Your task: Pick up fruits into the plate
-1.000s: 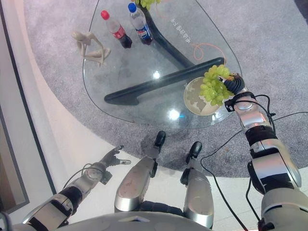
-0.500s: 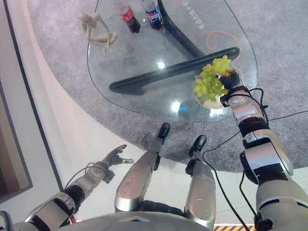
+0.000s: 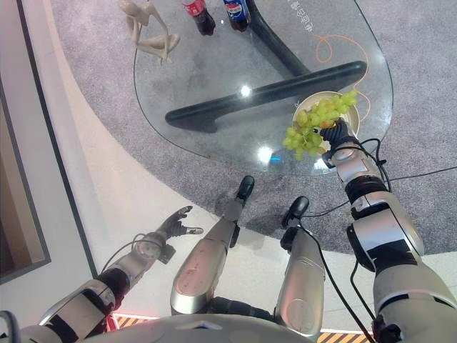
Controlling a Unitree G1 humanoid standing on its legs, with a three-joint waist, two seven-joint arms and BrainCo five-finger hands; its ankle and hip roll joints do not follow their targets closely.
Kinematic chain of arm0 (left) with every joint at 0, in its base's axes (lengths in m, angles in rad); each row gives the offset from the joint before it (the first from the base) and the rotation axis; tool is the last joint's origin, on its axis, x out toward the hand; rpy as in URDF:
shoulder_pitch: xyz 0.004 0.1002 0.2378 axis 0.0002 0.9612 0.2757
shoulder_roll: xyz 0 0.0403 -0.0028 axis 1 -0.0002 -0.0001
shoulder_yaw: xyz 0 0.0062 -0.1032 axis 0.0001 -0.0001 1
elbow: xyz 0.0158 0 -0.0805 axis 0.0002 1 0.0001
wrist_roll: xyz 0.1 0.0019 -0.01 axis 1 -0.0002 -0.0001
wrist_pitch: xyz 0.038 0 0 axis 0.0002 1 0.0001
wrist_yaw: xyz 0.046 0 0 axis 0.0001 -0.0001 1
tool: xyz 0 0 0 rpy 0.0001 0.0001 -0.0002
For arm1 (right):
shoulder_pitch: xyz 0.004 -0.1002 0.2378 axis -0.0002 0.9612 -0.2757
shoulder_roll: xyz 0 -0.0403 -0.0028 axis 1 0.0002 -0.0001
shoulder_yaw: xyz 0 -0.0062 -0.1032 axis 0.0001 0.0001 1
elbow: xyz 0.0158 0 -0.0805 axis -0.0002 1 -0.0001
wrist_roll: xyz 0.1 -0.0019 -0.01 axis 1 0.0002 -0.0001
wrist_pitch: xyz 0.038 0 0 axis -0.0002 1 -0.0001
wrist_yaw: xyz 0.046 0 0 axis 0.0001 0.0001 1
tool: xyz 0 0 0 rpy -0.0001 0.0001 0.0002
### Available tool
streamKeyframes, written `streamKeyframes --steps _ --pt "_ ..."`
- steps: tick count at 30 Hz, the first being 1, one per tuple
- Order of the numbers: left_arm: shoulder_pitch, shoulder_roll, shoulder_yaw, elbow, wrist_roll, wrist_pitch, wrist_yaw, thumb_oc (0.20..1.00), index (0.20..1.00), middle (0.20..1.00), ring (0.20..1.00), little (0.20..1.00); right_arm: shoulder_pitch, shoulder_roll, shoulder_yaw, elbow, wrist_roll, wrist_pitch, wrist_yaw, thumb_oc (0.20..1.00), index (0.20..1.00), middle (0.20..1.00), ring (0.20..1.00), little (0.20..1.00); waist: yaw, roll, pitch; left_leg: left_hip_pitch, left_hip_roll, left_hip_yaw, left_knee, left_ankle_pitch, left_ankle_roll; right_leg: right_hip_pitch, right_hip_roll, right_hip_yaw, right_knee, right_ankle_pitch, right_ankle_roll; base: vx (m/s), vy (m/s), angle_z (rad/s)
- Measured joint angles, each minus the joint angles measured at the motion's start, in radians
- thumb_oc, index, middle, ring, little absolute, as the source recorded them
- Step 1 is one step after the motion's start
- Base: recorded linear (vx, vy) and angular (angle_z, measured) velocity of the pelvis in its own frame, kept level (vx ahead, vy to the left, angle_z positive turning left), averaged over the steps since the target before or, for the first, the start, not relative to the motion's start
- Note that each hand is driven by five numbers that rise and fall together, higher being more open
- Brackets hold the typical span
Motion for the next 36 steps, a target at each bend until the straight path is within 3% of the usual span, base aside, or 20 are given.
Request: streamKeyframes --steps 1,2,22,33,36 --pt "0.0 0.0 0.0 -0.002 0.0 0.0 0.001 1.0 1.0 1.0 1.0 1.0 -0.007 0.0 0.0 0.007 0.0 0.004 -0.001 0.956 0.956 0.956 0.956 0.956 -0.001 0.0 0.0 -0.005 -0.001 0.0 0.001 0.0 0.0 -0.007 -0.001 0.0 0.006 -0.002 -0.001 0.0 0.0 0.0" --pt "-0.001 -0.002 0.0 -0.01 0.0 0.0 0.002 1.0 1.0 1.0 1.0 1.0 -0.016 0.0 0.0 0.012 0.0 0.012 -0.003 1.0 1.0 1.0 1.0 1.0 -0.002 0.0 0.0 -0.019 0.001 0.0 0.001 0.001 0.002 -0.024 -0.001 -0.001 0.012 -0.002 -0.001 0.0 0.0 0.0" --pt "-0.004 -0.009 -0.02 -0.019 0.0 0.001 0.002 1.0 1.0 1.0 1.0 1.0 -0.015 -0.001 -0.003 0.004 0.01 0.002 -0.082 1.0 1.0 1.0 1.0 1.0 -0.019 0.0 0.0 0.002 -0.003 0.008 0.014 0.004 0.003 -0.011 -0.007 0.01 0.038 -0.004 -0.01 0.0 -0.001 0.0" --pt "0.002 -0.014 -0.002 0.007 -0.001 -0.003 -0.007 1.0 1.0 1.0 1.0 1.0 0.246 -0.004 -0.084 -0.158 0.12 -0.08 -0.142 1.0 1.0 1.0 1.0 1.0 -0.072 -0.007 -0.003 0.161 0.021 0.037 -0.004 -0.038 0.038 0.168 0.02 0.021 -0.036 -0.004 -0.004 0.05 -0.031 -0.04" --pt "0.035 -0.016 0.063 0.028 -0.029 -0.001 -0.032 1.0 1.0 1.0 1.0 1.0 0.378 0.017 -0.107 -0.217 0.143 -0.121 -0.143 1.0 1.0 1.0 1.0 1.0 -0.094 -0.035 -0.02 0.211 0.03 0.059 -0.006 -0.053 0.048 0.226 0.034 0.031 -0.076 0.002 -0.003 0.12 -0.044 -0.14"
